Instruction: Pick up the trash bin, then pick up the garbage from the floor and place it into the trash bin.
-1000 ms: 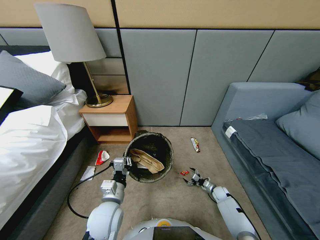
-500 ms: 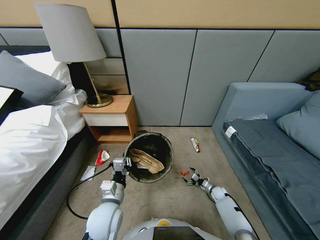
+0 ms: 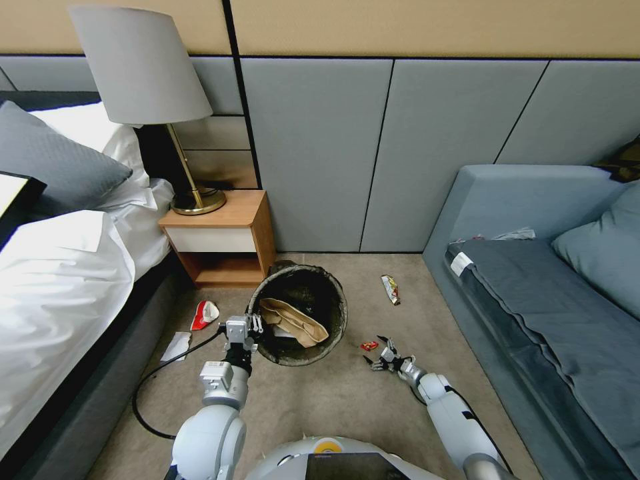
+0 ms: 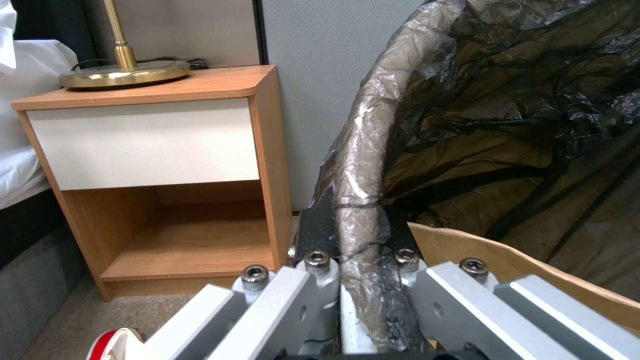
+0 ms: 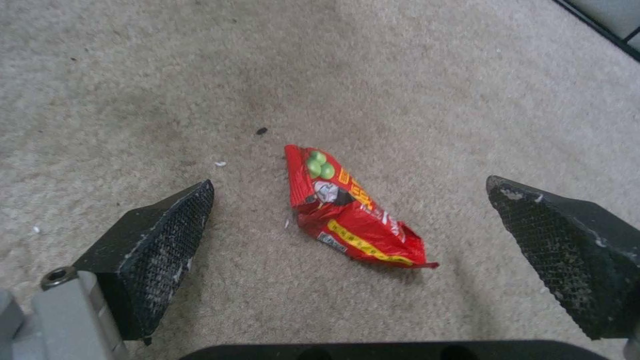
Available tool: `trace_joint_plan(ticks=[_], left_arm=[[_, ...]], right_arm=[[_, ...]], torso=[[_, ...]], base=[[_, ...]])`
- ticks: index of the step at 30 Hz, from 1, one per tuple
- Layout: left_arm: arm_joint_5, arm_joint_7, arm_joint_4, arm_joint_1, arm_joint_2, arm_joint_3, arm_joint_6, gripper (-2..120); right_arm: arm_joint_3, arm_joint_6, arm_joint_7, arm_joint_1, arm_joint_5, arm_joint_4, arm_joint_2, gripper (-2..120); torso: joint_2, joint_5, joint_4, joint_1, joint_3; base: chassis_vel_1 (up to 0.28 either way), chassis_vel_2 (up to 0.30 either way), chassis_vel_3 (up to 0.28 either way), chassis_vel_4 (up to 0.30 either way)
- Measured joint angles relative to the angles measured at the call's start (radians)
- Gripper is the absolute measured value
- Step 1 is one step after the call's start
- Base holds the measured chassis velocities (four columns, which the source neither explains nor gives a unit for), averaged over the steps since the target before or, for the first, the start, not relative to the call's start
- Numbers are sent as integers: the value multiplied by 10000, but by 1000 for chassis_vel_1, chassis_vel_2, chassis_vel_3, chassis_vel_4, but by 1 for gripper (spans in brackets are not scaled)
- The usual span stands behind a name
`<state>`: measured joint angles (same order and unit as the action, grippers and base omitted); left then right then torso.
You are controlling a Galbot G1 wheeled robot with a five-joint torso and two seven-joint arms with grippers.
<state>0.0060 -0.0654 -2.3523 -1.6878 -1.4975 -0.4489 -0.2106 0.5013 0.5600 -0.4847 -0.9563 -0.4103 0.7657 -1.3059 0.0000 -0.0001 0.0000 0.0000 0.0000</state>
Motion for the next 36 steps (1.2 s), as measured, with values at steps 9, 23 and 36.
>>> trace_joint_plan(ticks=[9,23,36], left_arm=[[9,2,0,-16,0,-27,3,0],[71,0,7,-80,35,23,6,0],[80,-18,8,-131,102,-31,6,0]], right_arm=[[5,3,211,183,22,-459,-86,100],[-11,-12,467,533,405,-1061,-204,100],[-60,68,544,893,516,-1678,-363,90]], torso=[[0,1,0,-1,-1],[1,0,0,0,-1],[1,0,1,0,-1]], base=[[0,0,0,0],[0,0,0,0],[0,0,0,0]])
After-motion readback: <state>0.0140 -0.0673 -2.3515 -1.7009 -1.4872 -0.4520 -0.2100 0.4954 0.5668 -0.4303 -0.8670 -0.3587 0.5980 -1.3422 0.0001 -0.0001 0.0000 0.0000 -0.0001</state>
